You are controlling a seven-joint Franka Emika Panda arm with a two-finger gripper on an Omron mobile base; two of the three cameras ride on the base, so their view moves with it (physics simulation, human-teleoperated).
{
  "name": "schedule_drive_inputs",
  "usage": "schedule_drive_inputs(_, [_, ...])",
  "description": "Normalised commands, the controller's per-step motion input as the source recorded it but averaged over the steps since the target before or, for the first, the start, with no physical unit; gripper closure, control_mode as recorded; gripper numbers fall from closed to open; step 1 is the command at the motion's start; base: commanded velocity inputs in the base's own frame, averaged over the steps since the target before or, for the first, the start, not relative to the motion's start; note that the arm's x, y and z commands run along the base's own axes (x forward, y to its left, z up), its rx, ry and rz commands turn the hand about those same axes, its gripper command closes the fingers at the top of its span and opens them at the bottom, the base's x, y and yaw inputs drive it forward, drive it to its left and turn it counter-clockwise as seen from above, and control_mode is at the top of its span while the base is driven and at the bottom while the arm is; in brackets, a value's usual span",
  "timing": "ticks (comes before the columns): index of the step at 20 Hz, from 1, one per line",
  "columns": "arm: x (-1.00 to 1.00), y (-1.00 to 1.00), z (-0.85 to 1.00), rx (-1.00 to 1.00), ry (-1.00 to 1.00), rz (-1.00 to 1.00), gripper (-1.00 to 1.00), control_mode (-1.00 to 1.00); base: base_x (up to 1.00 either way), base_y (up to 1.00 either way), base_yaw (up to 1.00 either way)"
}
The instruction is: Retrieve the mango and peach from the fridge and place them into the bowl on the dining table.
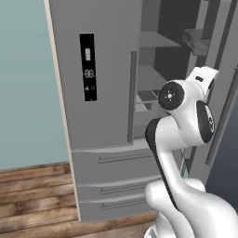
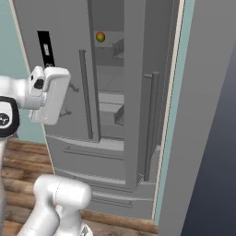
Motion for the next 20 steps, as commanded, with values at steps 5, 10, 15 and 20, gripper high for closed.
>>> schedule_drive_inputs(5, [0.65,-0.08,0.00,-0.02,0.24,0.00,-1.00,-1.00,0.00,0.00,0.00])
schedule_drive_inputs(10, [0.61,-0.23,-0.08,-0.02,0.10,0.00,-1.00,-1.00,0.00,0.00,0.00])
schedule_drive_inputs(15, [0.54,-0.40,-0.36,-0.02,0.03,0.00,-1.00,-1.00,0.00,0.00,0.00])
schedule_drive_inputs(20, [0.40,-0.35,-0.61,-0.05,0.02,0.00,-1.00,-1.00,0.00,0.00,0.00])
